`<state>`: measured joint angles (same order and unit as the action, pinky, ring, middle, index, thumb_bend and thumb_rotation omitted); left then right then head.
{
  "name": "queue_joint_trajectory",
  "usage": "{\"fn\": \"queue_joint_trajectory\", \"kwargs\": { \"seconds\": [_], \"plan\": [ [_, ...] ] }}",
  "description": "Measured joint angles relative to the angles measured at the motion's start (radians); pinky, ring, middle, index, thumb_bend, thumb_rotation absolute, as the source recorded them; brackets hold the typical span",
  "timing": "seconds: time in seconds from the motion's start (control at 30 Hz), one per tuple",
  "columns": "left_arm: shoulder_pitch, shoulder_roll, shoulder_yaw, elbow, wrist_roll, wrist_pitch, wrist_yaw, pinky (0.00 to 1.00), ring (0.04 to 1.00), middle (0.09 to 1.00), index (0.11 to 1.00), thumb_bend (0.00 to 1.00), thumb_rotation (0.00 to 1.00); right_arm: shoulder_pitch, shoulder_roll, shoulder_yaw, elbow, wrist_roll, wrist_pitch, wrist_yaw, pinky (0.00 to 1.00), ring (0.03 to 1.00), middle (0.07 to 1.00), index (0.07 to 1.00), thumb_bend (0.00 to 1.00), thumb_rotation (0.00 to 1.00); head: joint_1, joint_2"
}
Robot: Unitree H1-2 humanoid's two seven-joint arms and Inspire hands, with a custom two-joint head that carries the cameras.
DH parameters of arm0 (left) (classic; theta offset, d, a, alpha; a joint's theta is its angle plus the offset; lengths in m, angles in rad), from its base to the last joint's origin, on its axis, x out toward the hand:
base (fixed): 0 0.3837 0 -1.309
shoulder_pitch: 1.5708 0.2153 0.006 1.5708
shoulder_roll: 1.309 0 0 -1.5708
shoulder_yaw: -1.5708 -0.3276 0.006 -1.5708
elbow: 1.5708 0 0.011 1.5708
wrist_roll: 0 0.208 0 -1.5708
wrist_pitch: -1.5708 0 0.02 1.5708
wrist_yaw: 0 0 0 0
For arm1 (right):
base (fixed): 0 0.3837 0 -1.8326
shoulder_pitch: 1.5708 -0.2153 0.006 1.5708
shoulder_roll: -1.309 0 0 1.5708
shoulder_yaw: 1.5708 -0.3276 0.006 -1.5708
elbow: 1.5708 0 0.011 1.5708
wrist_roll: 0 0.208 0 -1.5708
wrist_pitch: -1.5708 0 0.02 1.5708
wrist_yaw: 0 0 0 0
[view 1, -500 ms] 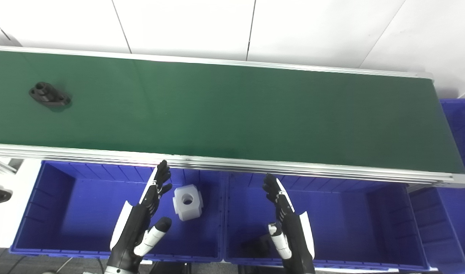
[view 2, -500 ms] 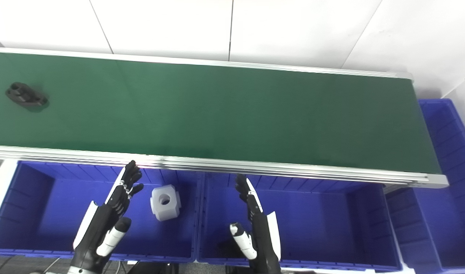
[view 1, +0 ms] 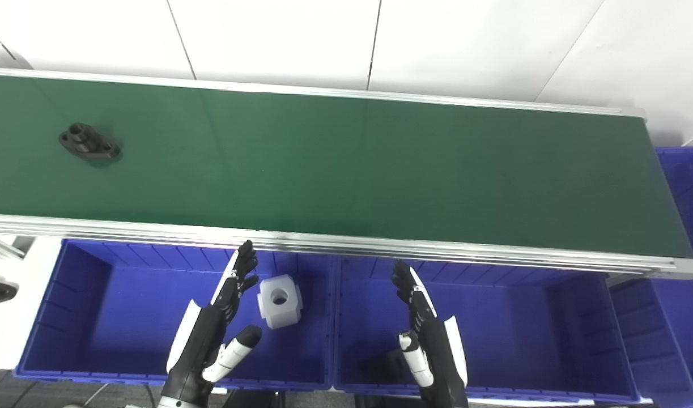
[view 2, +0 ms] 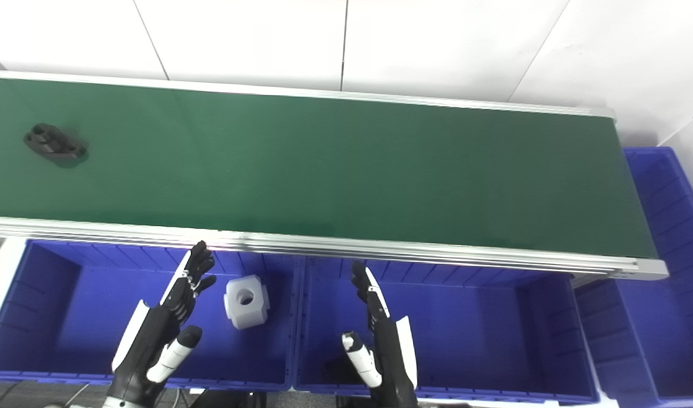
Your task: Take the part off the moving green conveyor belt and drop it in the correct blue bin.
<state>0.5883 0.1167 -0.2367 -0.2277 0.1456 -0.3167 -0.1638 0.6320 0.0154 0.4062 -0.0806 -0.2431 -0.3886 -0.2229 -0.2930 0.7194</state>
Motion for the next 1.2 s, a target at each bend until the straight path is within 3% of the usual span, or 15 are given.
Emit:
{"fn": "queue_joint_trajectory", "kwargs": {
  "seconds": [0.87,1.1,1.17,1.2],
  "plan": [
    [-0.011,0.006,-0.01,0.008,0.0,-0.001,0.0,0.9,0.961,0.987,1.0,0.83,0.87,0.0,0.0,-0.002,0.001,0.006,0.002,0.015,0.94,0.933,0.938,0.945,0.88,1.0,0.006,-0.003],
    [-0.015,0.005,-0.017,0.024,0.002,-0.015,0.003,0.9,0.957,0.985,1.0,0.85,0.86,0.0,0.002,-0.006,0.007,0.025,0.001,0.016,0.94,0.942,0.946,0.946,0.89,1.0,0.049,-0.043],
    [-0.023,-0.004,-0.024,0.054,0.004,-0.026,0.008,0.89,0.957,0.986,1.0,0.86,0.85,-0.002,0.005,-0.013,0.021,0.031,-0.001,0.016,0.94,0.94,0.946,0.945,0.89,1.0,0.107,-0.089],
    [-0.028,-0.011,-0.027,0.077,0.012,-0.03,0.011,0.88,0.949,0.981,1.0,0.86,0.86,-0.004,0.006,-0.016,0.036,0.035,-0.002,0.017,0.95,0.943,0.949,0.947,0.89,1.0,0.107,-0.089]
  ]
}}
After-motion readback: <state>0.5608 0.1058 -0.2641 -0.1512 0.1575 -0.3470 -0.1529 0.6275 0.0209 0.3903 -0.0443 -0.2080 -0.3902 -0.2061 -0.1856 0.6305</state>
